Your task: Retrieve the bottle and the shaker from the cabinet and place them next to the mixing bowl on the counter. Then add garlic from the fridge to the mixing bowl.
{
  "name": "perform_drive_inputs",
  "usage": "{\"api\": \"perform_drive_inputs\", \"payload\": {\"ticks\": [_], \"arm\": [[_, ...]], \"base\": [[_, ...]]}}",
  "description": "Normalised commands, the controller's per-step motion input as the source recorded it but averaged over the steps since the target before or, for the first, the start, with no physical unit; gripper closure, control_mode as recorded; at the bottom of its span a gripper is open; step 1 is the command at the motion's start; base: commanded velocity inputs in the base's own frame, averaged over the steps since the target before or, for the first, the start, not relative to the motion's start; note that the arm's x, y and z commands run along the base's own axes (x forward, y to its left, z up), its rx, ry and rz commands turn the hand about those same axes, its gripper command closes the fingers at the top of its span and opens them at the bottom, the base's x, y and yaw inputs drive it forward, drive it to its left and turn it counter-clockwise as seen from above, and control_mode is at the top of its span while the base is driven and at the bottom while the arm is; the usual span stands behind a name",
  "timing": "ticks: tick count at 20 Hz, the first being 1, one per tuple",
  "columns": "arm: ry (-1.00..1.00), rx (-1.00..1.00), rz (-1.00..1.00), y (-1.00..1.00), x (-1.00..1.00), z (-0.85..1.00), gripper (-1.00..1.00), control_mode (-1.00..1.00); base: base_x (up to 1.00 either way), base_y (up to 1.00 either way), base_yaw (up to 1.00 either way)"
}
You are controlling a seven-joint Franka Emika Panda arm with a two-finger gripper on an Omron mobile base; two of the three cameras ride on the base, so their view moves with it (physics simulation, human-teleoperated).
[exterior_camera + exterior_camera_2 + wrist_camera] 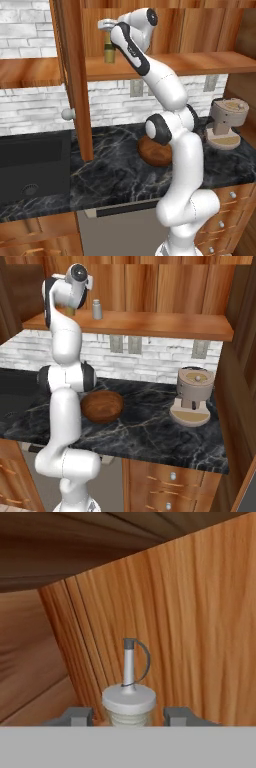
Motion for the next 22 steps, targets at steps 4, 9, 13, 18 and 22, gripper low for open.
{"api": "perform_drive_inputs", "payload": {"ticks": [4,9,13,18,22], "arm": [[-0.09,0.03,-0.02,0.0,-0.54,0.0,1.0,-1.0],[-0.32,0.18,-0.16,-0.35,-0.99,-0.01,1.0,-1.0],[-0.42,0.28,-0.18,-0.47,-1.0,-0.09,1.0,-1.0],[-0.05,0.13,-0.22,-0.29,-1.0,0.04,1.0,-1.0],[0.01,0.0,-0.14,0.0,-1.0,0.54,1.0,-1.0]], "base": [[0.0,0.0,0.0],[0.0,0.0,0.0],[0.0,0.0,0.0],[0.0,0.0,0.0],[0.0,0.0,0.0]]}}
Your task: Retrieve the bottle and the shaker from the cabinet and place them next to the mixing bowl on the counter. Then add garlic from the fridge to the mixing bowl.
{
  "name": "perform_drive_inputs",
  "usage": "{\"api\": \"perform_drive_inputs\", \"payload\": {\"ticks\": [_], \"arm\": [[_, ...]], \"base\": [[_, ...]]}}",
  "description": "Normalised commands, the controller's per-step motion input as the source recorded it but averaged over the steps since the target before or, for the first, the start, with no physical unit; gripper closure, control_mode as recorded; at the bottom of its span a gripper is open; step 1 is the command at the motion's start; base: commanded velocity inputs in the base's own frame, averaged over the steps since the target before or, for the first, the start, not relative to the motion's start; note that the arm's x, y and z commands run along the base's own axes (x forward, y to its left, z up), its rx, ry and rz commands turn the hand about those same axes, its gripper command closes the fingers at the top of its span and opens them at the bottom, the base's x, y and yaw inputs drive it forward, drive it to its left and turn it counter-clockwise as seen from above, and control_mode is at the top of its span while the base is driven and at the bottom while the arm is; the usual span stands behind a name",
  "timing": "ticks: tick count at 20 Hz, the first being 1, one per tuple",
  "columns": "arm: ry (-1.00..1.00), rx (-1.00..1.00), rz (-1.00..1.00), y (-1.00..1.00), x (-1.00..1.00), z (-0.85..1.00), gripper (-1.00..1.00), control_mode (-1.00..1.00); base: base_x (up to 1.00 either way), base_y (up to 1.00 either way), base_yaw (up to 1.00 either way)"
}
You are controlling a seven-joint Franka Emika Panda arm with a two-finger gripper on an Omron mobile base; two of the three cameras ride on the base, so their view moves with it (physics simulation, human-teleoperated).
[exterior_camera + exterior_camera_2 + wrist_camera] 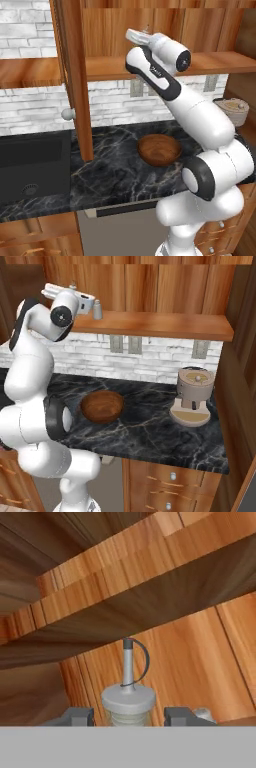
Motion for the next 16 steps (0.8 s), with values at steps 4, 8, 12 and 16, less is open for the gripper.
{"api": "perform_drive_inputs", "payload": {"ticks": [4,8,12,16], "arm": [[0.0,0.0,-0.15,0.0,-1.0,0.48,1.0,-1.0],[0.0,0.0,-0.18,0.0,-1.0,0.36,1.0,-1.0],[0.0,-0.01,-0.11,-0.06,-1.0,0.2,1.0,-1.0],[0.0,0.0,-0.05,-0.34,-1.0,0.09,1.0,-1.0]], "base": [[0.0,0.0,0.0],[0.0,0.0,0.0],[0.0,0.0,0.0],[0.0,0.0,0.0]]}}
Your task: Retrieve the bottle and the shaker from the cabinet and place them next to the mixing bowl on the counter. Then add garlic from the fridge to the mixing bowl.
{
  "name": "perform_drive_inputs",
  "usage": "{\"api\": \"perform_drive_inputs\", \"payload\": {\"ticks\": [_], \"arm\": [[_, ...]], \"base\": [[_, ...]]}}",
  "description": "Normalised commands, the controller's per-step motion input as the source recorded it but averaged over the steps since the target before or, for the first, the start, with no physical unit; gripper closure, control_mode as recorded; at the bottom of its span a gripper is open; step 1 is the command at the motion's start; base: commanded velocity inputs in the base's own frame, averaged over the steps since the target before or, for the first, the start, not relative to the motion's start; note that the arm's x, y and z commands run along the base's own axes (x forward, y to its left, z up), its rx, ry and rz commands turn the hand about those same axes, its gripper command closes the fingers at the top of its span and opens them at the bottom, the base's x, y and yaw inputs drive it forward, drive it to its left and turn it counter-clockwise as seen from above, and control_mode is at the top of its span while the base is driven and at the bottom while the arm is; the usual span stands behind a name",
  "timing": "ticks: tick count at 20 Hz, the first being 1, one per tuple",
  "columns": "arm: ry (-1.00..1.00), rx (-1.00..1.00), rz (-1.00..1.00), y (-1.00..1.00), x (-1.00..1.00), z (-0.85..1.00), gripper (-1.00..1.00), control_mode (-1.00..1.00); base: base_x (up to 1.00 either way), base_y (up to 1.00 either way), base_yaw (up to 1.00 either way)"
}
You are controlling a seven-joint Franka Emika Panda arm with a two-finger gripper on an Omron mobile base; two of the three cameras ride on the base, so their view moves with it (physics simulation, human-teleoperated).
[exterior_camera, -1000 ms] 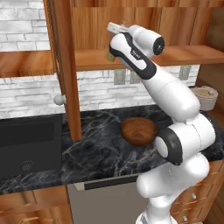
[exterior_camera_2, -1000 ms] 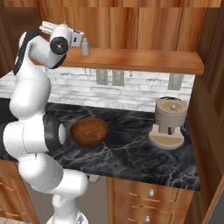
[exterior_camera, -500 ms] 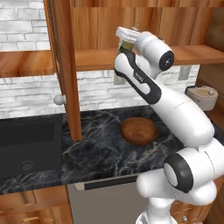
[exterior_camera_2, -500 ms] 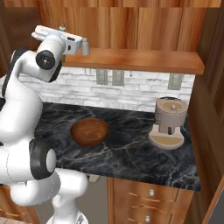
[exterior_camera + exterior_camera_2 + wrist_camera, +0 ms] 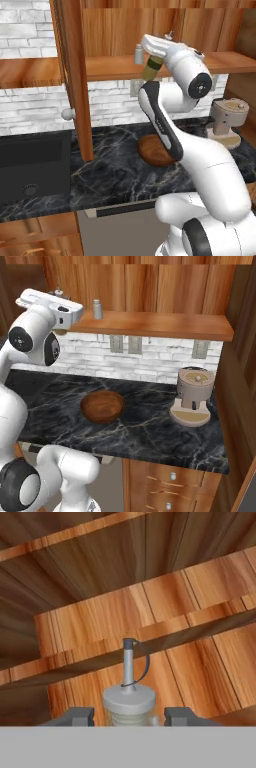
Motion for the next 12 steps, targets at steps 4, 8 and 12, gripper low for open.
{"api": "perform_drive_inputs", "payload": {"ticks": [4,8,12], "arm": [[0.0,0.0,0.0,-0.65,-1.0,0.08,1.0,-1.0],[0.03,0.0,0.06,-0.96,-0.85,0.0,1.0,-1.0],[0.23,0.0,0.09,-0.83,-0.42,0.0,1.0,-1.0]], "base": [[0.0,0.0,0.0],[0.0,0.0,0.0],[0.0,0.0,0.0]]}}
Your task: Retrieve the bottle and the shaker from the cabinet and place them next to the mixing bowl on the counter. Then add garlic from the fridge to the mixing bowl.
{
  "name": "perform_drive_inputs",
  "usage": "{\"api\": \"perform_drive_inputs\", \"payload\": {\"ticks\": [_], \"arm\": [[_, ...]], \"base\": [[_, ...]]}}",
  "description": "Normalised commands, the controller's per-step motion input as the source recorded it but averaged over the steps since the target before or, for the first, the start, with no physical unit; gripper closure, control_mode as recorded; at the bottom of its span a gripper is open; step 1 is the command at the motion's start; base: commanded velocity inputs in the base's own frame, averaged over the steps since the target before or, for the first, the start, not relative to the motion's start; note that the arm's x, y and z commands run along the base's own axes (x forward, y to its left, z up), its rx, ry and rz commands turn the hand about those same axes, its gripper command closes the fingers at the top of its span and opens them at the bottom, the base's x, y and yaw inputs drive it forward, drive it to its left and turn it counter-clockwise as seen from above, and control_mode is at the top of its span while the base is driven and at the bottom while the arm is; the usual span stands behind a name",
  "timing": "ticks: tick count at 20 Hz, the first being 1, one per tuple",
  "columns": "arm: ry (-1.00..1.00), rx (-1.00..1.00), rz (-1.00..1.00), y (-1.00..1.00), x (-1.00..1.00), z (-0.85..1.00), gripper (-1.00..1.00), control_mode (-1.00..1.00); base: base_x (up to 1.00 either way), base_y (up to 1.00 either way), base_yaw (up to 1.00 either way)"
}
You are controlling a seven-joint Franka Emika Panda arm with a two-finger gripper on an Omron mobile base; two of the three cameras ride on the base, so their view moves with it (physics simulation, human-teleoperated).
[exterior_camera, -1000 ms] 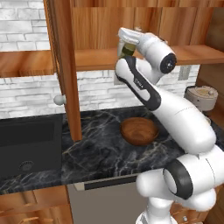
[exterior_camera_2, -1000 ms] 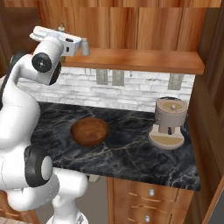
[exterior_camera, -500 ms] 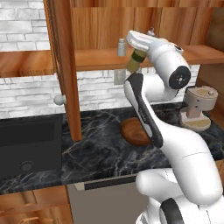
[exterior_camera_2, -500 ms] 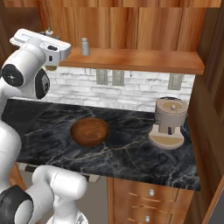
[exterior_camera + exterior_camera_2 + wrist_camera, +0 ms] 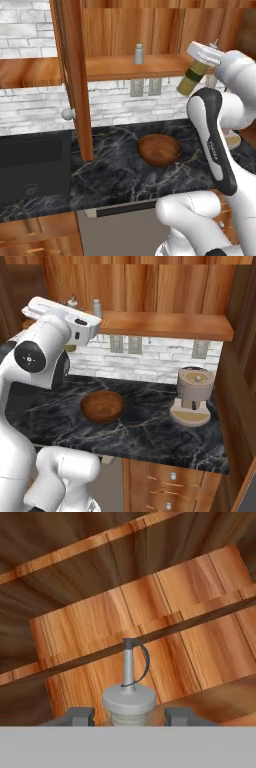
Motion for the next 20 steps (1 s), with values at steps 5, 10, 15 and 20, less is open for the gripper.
{"api": "perform_drive_inputs", "payload": {"ticks": [5,10,15,20], "arm": [[0.39,-0.06,0.11,-0.55,-0.23,-0.15,1.0,-1.0],[0.28,-0.13,0.03,-0.34,-0.27,-0.53,1.0,-1.0],[0.03,-0.18,0.0,-0.06,-0.2,-0.85,1.0,-1.0],[-0.23,-0.12,0.0,-0.06,-0.01,-1.0,1.0,-1.0]], "base": [[0.0,0.0,0.0],[0.0,0.0,0.0],[0.0,0.0,0.0],[0.0,0.0,0.0]]}}
